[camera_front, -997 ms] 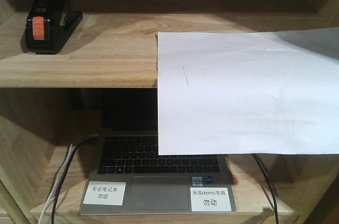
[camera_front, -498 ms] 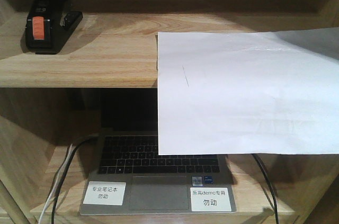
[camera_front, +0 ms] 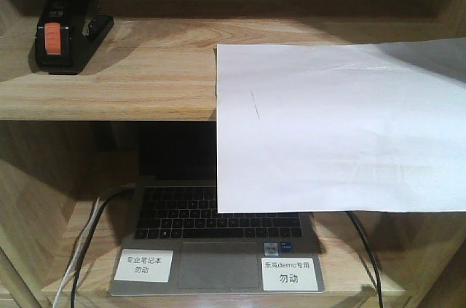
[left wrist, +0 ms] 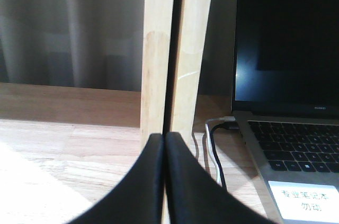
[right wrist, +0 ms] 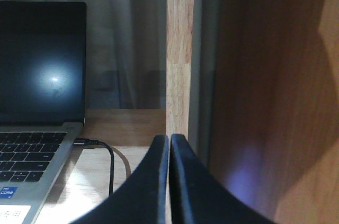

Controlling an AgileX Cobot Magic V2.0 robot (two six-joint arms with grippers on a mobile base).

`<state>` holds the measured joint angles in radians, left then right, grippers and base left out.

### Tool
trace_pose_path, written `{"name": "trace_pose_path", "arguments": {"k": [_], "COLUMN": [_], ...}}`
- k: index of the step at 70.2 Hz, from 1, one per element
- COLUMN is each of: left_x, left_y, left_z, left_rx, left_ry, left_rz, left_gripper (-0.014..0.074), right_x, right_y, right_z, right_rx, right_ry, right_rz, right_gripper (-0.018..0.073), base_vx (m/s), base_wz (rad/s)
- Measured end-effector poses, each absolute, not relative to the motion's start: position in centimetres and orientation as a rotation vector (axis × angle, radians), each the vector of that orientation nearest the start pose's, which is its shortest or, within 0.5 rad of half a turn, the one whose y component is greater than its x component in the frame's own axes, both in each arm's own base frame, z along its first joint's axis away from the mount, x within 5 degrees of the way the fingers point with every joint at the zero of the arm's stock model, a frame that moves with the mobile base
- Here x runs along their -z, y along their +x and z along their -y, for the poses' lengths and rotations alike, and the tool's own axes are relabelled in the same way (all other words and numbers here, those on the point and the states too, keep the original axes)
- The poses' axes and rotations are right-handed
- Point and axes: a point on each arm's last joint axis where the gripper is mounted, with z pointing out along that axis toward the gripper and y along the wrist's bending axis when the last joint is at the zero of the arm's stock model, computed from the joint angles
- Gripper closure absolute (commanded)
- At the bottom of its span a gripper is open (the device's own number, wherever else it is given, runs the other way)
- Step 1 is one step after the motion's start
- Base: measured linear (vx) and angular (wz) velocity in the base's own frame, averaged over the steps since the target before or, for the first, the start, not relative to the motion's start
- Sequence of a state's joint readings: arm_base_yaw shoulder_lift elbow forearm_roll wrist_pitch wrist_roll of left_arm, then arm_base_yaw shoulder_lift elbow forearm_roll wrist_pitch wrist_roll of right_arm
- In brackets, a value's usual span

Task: Grab stapler and paper to desk for stapling

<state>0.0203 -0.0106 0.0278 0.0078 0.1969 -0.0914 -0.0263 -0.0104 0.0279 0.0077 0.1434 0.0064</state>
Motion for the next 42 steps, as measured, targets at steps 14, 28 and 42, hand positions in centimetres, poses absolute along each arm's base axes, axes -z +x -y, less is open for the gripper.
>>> {"name": "trace_pose_path", "arguments": {"k": [14, 28, 42], "left_x": [-18.6, -18.9, -19.8], "left_y": [5.6, 5.6, 5.7], "left_z": [-0.1, -0.1, -0.2], "left_rx": [0.046, 0.044, -0.019], "left_ry": [-0.089, -0.085, -0.019], "left_rz": [-1.696, -1.663, -1.565], "left_gripper": [0.0603, 0.0603, 0.0603], "right_x": [-19.1, -19.1, -19.4], "right_y": [5.7, 5.7, 5.7], "right_z": [0.1, 0.1, 0.1], "right_rx": [0.009, 0.009, 0.009], "right_ry": [0.032, 0.032, 0.032], "right_rz": [-1.644, -1.644, -1.618], "right_gripper": [0.0569, 0.0569, 0.0568], "base_vx": [0.0, 0.0, 0.0], "base_wz": [0.0, 0.0, 0.0]}}
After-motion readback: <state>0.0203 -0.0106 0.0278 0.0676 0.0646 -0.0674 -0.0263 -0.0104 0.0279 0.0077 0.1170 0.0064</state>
